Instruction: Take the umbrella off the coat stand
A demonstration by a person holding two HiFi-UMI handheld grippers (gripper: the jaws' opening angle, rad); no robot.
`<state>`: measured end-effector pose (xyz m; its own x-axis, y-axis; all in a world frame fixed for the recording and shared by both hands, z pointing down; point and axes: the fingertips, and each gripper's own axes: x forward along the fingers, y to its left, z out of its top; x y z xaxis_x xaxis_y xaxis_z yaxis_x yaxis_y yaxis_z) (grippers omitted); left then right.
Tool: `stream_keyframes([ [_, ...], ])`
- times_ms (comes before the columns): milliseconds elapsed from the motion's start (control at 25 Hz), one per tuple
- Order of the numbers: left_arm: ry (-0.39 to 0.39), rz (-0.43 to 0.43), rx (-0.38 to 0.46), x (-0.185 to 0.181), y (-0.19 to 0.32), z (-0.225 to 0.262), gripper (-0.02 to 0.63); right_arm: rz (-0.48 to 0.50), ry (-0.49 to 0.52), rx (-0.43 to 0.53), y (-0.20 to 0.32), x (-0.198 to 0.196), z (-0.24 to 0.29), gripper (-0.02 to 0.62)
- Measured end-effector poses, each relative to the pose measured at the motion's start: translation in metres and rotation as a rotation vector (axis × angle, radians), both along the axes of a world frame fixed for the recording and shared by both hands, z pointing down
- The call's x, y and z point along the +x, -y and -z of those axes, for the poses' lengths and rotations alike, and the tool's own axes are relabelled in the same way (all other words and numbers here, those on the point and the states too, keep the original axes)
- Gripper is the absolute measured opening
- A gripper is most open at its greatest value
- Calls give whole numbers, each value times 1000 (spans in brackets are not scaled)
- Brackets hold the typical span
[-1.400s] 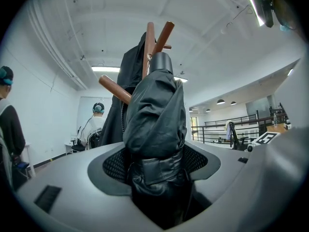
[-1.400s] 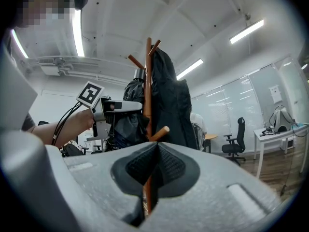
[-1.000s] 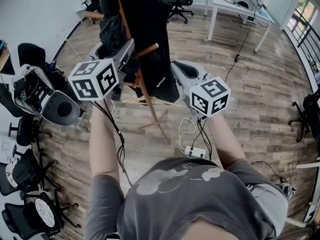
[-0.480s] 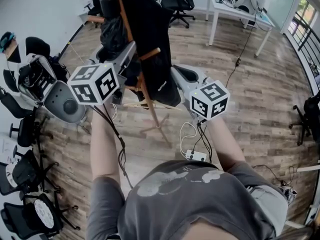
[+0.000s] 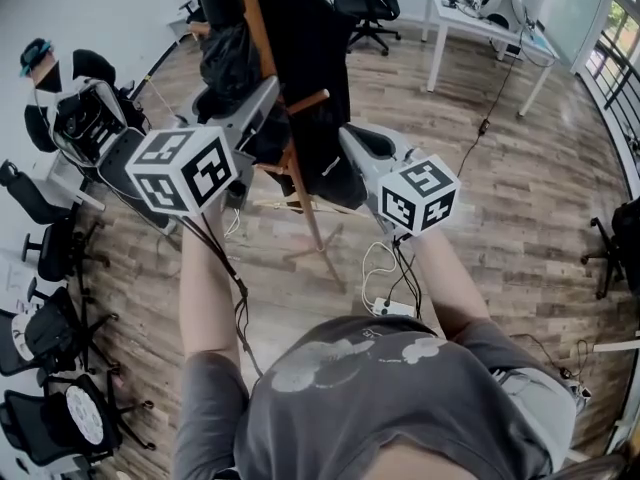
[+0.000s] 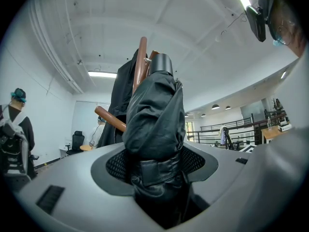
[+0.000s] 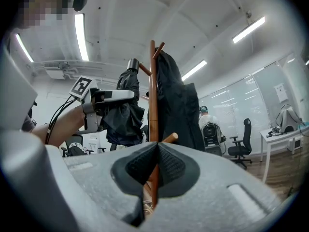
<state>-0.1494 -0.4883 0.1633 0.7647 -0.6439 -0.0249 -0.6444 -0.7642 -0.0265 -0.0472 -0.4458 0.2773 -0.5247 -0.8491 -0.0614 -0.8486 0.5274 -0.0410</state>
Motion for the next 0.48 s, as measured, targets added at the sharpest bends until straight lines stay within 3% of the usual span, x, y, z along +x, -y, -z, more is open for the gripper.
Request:
stream_keyframes([
  [480, -30, 55, 23, -15, -35, 11, 285, 80, -6, 0, -20, -12, -1, -2],
])
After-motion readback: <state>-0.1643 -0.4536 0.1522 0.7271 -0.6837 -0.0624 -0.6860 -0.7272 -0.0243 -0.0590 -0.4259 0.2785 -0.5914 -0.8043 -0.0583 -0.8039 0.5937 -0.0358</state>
